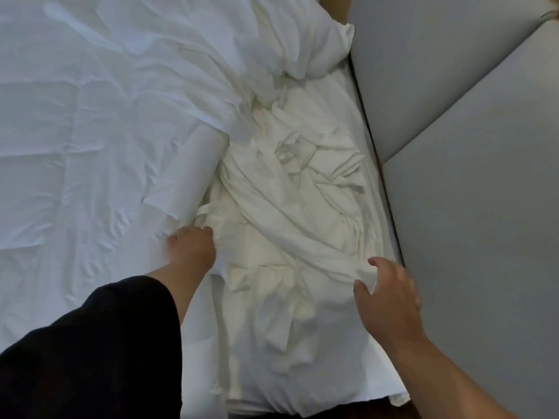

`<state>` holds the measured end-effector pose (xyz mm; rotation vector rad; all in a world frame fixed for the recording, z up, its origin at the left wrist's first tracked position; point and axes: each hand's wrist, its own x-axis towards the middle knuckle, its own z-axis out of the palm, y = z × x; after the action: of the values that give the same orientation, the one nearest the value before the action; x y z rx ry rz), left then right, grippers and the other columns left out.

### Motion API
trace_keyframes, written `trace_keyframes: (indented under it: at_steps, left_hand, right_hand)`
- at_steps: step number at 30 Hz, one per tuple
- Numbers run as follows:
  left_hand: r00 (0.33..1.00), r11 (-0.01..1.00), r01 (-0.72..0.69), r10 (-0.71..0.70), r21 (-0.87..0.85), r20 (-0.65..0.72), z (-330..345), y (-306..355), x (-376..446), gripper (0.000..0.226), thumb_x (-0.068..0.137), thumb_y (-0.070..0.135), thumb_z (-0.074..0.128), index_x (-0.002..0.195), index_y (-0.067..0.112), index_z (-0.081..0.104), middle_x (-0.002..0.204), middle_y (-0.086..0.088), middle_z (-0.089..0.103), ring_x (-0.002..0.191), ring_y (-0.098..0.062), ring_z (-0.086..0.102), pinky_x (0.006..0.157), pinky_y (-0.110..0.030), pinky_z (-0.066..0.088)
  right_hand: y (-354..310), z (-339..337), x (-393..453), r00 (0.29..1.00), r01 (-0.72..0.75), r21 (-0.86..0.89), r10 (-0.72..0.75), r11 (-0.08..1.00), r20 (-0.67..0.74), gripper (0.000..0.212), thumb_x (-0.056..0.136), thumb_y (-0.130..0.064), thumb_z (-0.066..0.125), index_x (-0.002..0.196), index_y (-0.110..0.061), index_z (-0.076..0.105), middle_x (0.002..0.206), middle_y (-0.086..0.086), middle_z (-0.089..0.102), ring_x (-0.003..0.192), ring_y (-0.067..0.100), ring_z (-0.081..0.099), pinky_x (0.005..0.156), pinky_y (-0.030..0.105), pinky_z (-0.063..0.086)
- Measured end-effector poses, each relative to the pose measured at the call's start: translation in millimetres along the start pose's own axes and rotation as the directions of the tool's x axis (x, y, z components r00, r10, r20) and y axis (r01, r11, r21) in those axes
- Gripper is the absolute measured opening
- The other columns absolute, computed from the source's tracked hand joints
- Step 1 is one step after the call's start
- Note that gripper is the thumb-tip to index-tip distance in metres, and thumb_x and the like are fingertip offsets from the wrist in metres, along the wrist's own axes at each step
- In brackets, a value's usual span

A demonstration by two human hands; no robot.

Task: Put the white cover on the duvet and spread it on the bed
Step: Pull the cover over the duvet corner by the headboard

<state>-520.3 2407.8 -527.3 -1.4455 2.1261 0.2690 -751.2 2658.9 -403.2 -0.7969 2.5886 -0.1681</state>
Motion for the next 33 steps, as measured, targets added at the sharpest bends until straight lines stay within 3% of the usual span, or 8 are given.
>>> trace_keyframes:
  at_steps: [5, 11, 15, 17, 19, 22, 27, 33]
  left_hand:
    - [0.959, 0.823, -0.268, 0.280, -0.501, -0.053, -10.8, 20.5, -66.3, 0.033, 0.093, 0.033, 0.043, 0.114, 0.016, 0.063, 0.115, -0.013, 0.066, 0.108, -0.032, 0.059, 0.089, -0.031, 0.042]
    - [0.678, 0.341, -0.658, 0.657, -0.671, -0.331, -97.3, 35.0, -219.7, 0.028, 0.097, 0.030, 0.052, 0.072, 0.029, 0.040, 0.064, 0.008, 0.047, 0.063, -0.008, 0.044, 0.060, -0.018, 0.032]
    - [0.541, 0.331, -0.783, 0.780, -0.527, -0.315, -146.4, 10.4, -268.5, 0.034, 0.094, 0.026, 0.053, 0.068, 0.029, 0.031, 0.058, 0.008, 0.035, 0.061, -0.009, 0.036, 0.062, -0.028, 0.031]
    - [0.499, 0.353, -0.810, 0.834, -0.468, -0.236, -167.0, 4.8, -286.9, 0.034, 0.091, 0.027, 0.050, 0.065, 0.028, 0.029, 0.059, 0.004, 0.033, 0.059, -0.011, 0.037, 0.065, -0.036, 0.039]
    - [0.514, 0.398, -0.764, 0.851, -0.508, -0.107, -176.5, 0.3, -294.6, 0.030, 0.090, 0.027, 0.054, 0.066, 0.029, 0.036, 0.062, 0.005, 0.036, 0.060, -0.005, 0.041, 0.065, -0.027, 0.036]
    - [0.560, 0.349, -0.548, 0.828, -0.760, -0.024, -191.9, -22.3, -291.9, 0.013, 0.086, 0.030, 0.069, 0.083, 0.021, 0.059, 0.071, 0.012, 0.051, 0.068, 0.001, 0.048, 0.070, -0.021, 0.040]
    - [0.973, 0.153, -0.006, 0.230, -0.988, 0.030, -191.1, -44.2, -236.3, 0.034, 0.091, 0.049, 0.065, 0.100, 0.017, 0.064, 0.101, 0.001, 0.067, 0.089, -0.018, 0.066, 0.077, -0.037, 0.058]
    - [0.947, 0.322, 0.219, 0.156, -0.921, 0.279, -120.8, -7.1, -207.1, 0.032, 0.091, 0.015, 0.060, 0.122, 0.014, 0.054, 0.114, -0.010, 0.063, 0.103, -0.027, 0.064, 0.093, -0.042, 0.055]
  right_hand:
    - [-25.7, 14.8, -26.2, 0.904, -0.210, 0.390, 0.026, 0.897, 0.427, 0.037, 0.096, -0.047, 0.059, 0.127, -0.029, 0.053, 0.127, -0.006, 0.059, 0.109, 0.009, 0.058, 0.092, 0.032, 0.048]
    - [-110.7, -14.1, -29.1, 0.589, -0.727, 0.625, -0.209, 0.284, 0.781, 0.059, 0.090, -0.054, 0.060, 0.131, -0.011, 0.061, 0.125, 0.014, 0.069, 0.116, 0.028, 0.066, 0.104, 0.044, 0.050]
    - [-145.6, -56.3, -37.6, 0.501, -0.707, 0.560, -0.254, 0.432, 0.828, 0.024, 0.087, -0.022, 0.067, 0.097, -0.001, 0.070, 0.097, 0.019, 0.070, 0.081, 0.031, 0.068, 0.071, 0.035, 0.055]
    - [-155.3, -64.1, -44.0, 0.660, -0.475, 0.616, -0.208, 0.628, 0.721, 0.003, 0.082, -0.008, 0.059, 0.084, -0.007, 0.060, 0.084, 0.010, 0.061, 0.069, 0.022, 0.058, 0.060, 0.028, 0.046]
    - [-160.8, -69.1, -58.1, 0.844, -0.124, 0.616, -0.244, 0.778, 0.477, 0.012, 0.086, -0.006, 0.051, 0.091, -0.014, 0.058, 0.081, 0.000, 0.060, 0.068, 0.014, 0.055, 0.058, 0.025, 0.039]
    - [-150.0, -82.4, -84.1, 0.874, 0.077, 0.624, -0.354, 0.777, 0.334, 0.016, 0.095, -0.015, 0.052, 0.108, -0.022, 0.056, 0.093, 0.002, 0.065, 0.075, 0.008, 0.059, 0.060, 0.019, 0.043]
    - [-119.4, -79.7, -112.7, 0.756, 0.395, 0.538, -0.596, 0.745, 0.270, 0.006, 0.096, -0.022, 0.053, 0.099, -0.018, 0.049, 0.081, 0.011, 0.060, 0.065, 0.009, 0.050, 0.066, 0.040, 0.046]
    - [-115.6, -59.8, -120.2, 0.575, 0.418, 0.528, -0.665, 0.740, 0.477, 0.019, 0.098, -0.035, 0.056, 0.081, -0.038, 0.052, 0.072, -0.024, 0.058, 0.069, -0.004, 0.052, 0.066, 0.017, 0.039]
